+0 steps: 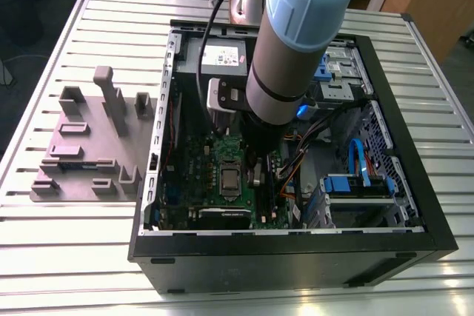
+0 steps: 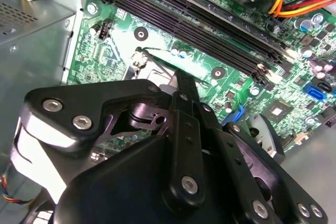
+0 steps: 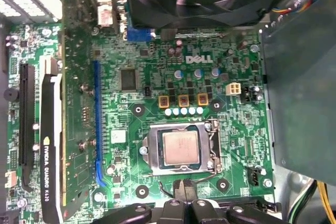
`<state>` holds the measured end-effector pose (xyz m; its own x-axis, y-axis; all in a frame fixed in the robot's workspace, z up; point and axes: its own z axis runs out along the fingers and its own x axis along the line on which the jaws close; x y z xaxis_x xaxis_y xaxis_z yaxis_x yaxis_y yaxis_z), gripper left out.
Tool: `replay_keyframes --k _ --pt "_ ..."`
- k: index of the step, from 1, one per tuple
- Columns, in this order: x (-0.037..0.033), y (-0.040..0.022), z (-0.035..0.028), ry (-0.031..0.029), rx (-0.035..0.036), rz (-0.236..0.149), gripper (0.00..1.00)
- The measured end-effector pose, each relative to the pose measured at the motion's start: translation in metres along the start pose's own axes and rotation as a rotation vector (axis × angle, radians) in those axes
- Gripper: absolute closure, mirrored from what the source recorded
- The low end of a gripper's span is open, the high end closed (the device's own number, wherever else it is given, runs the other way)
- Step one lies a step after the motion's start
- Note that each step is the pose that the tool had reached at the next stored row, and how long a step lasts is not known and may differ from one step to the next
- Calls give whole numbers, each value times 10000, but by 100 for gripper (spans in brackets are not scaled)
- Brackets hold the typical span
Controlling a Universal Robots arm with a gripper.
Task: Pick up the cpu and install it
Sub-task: 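Install the first cpu locking lever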
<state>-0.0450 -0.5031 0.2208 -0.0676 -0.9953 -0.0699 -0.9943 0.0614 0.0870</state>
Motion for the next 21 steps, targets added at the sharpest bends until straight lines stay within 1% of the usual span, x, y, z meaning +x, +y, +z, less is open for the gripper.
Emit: replay_keyframes --k 4,19,20,21 --pt "5 -1 14 26 -20 -296 90" --pt "5 -2 15 27 -21 -315 90" --pt "5 -2 16 32 -21 -315 90" --pt "4 -3 17 58 -19 -314 90"
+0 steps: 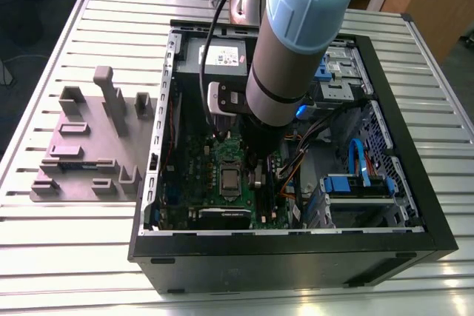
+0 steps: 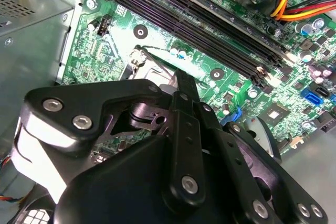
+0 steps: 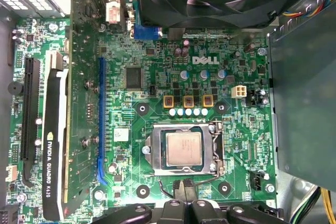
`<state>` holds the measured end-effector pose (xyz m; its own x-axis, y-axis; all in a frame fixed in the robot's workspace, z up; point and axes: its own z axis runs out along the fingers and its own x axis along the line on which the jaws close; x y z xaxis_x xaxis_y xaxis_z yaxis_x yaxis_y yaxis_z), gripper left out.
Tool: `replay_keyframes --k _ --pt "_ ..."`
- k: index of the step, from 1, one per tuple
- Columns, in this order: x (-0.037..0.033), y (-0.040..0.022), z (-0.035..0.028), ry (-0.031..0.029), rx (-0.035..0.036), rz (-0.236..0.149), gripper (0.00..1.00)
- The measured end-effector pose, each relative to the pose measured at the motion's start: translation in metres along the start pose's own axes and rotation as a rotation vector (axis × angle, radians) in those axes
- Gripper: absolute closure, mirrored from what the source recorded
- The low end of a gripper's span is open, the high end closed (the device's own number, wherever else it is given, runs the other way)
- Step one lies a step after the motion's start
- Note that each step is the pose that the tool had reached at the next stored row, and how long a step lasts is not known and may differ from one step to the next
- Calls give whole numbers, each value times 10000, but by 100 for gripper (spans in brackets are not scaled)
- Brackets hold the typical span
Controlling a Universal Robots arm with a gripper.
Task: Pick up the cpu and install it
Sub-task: 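Install the first cpu locking lever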
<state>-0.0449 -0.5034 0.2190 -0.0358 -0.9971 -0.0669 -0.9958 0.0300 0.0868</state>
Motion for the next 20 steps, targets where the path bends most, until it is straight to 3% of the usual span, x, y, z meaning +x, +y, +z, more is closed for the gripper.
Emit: replay_keyframes --k 2,4,20 --pt "1 1 -1 94 7 9 90" --pt "1 1 1 128 7 11 90" --pt "27 -6 65 161 -1 -331 90"
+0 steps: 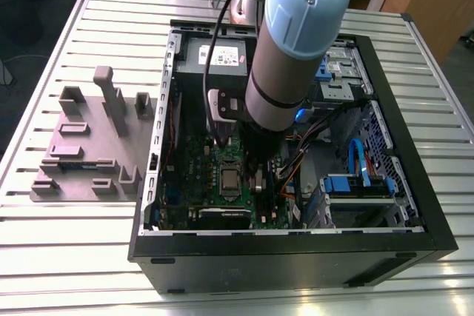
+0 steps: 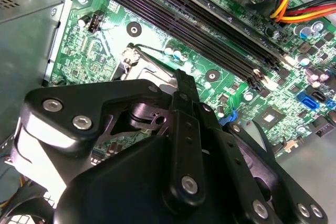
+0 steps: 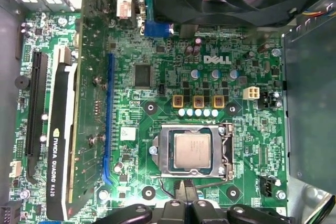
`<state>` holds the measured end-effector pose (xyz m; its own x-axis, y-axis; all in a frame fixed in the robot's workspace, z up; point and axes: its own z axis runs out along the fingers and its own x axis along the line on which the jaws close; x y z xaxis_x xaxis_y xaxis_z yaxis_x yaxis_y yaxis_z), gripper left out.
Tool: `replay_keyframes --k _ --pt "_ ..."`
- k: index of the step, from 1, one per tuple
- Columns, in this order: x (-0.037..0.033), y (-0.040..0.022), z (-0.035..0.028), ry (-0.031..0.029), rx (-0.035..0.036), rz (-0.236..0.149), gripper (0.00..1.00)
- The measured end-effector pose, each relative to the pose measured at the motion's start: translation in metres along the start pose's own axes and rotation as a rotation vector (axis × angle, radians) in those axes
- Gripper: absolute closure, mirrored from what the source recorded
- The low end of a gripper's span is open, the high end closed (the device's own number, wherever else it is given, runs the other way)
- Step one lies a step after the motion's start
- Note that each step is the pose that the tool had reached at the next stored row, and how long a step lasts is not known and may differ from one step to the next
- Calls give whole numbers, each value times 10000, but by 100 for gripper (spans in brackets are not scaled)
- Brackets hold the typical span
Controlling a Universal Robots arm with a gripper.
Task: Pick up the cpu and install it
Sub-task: 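Install the first cpu locking lever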
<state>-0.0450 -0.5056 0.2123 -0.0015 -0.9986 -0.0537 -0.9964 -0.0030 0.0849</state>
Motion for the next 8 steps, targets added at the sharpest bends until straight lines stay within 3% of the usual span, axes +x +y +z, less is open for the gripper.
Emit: replay_keyframes --k 8 --pt "16 -3 23 14 41 -107 90"
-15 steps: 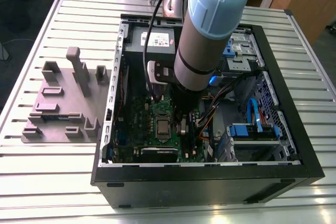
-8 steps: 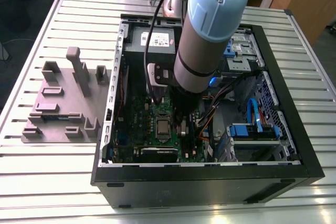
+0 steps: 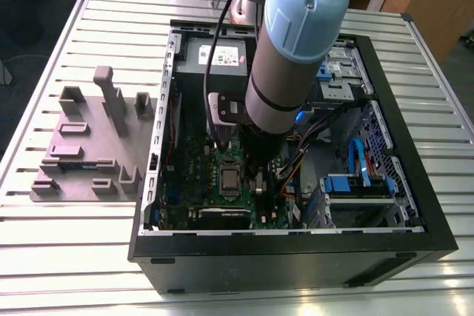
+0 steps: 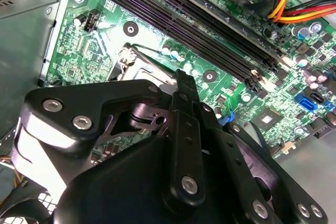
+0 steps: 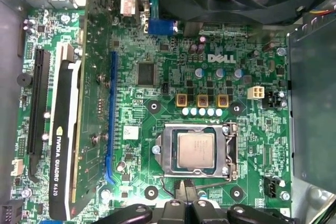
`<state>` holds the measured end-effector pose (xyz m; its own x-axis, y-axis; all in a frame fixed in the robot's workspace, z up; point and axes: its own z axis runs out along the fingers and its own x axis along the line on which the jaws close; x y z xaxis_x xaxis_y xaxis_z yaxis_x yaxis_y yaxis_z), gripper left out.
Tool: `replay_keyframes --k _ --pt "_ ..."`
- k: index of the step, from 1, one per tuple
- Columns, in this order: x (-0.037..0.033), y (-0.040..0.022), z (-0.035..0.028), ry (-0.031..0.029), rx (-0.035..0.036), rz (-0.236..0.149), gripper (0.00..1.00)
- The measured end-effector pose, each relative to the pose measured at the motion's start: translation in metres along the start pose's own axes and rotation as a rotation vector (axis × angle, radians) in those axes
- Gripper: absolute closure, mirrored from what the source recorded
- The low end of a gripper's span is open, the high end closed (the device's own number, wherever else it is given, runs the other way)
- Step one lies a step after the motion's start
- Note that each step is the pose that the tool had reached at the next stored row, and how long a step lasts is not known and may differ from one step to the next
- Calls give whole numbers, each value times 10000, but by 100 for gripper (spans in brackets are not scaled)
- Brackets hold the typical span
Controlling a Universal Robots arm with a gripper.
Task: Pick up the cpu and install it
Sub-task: 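Install the first cpu locking lever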
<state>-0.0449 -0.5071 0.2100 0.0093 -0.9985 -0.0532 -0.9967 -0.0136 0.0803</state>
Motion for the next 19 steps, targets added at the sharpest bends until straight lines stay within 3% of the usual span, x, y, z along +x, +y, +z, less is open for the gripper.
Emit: replay_keyframes --k 14,19 --pt "10 -8 111 21 11 -274 90" --pt "15 -8 121 27 86 -376 90"
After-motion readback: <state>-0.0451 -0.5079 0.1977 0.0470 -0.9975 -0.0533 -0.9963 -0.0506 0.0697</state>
